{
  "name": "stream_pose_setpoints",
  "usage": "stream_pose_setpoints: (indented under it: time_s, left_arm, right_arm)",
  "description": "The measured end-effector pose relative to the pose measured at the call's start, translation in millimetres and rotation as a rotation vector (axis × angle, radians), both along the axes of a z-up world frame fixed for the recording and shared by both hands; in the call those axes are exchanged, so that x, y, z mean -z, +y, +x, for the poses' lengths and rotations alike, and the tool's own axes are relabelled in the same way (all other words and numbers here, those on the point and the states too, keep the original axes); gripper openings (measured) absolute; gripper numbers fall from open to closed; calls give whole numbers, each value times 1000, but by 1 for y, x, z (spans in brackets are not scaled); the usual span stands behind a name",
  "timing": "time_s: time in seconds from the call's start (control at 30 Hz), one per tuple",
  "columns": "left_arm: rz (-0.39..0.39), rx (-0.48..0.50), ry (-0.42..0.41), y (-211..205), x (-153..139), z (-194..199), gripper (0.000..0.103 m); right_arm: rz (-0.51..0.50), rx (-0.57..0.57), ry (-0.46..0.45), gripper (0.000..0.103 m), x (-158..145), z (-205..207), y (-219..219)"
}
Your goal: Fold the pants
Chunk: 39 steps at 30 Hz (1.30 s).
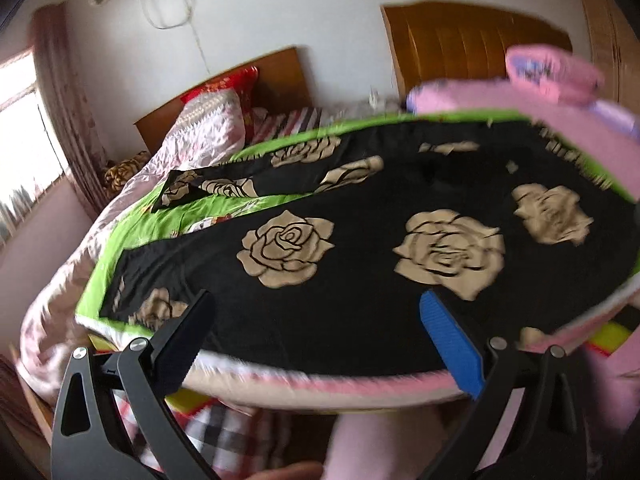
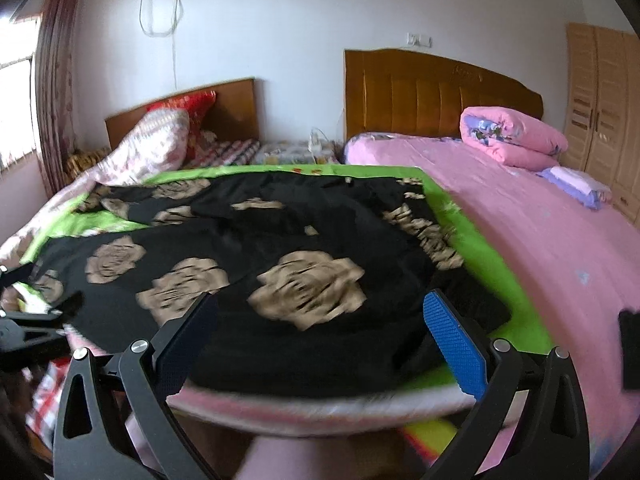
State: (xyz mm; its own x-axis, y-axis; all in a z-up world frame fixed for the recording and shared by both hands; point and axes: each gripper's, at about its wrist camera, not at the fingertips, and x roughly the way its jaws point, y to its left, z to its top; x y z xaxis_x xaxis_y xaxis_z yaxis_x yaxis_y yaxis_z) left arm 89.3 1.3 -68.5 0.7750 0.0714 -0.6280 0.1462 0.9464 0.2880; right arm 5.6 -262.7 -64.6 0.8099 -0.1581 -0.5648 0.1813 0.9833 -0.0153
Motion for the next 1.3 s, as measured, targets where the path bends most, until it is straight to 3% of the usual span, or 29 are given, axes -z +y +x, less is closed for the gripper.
stream_pose_setpoints:
  time_s: [0.07, 0.13, 0.2, 0.27, 0.33, 0.43, 0.63, 0.83, 0.9, 0.97, 1.03, 1.13, 1.17, 1.3]
  left_arm:
    - [24, 4, 61, 1, 3, 26, 102]
    - [-50, 93, 185, 0, 4, 58, 102]
    - [-173, 157, 301, -2, 2, 90, 102]
    - [-235, 146, 304, -6, -5, 118, 102]
    - [-263, 128, 253, -14, -15, 149, 102]
    - [-320, 92, 218, -26, -23, 194, 102]
    - [-501, 50, 361, -55, -4, 284, 102]
    - [-501, 3, 455, -85, 25, 345, 102]
    - [-530, -3, 474, -90, 30, 359, 101]
    - [-573, 0, 484, -93, 31, 372, 101]
    - [-599, -9, 489, -97, 30, 383, 101]
    - [-613, -26, 491, -102, 29, 394, 101]
    - [-619, -26, 492, -105, 29, 395, 101]
    - [-658, -19, 517, -116, 29, 399, 101]
  right_arm:
    - [0, -17, 27, 99, -5, 28, -21]
    - [17, -37, 64, 99, -7, 56, -39]
    - [45, -72, 102, 99, -8, 93, -63]
    - [96, -84, 149, 99, -2, 131, -92]
    - [155, -82, 176, 99, 6, 171, -125]
    - [109, -84, 211, 99, 20, 220, -153]
    - [48, -188, 316, 99, 44, 313, -184]
    - [63, -345, 438, 99, 68, 385, -194]
    - [59, -387, 490, 95, 80, 399, -194]
    - [77, -419, 535, 74, 88, 410, -192]
    - [108, -442, 548, 65, 90, 411, -191]
    - [135, -502, 511, 20, 79, 399, -182]
    - [122, -515, 488, 13, 73, 391, -178]
    - [52, -537, 347, 7, 40, 348, -157]
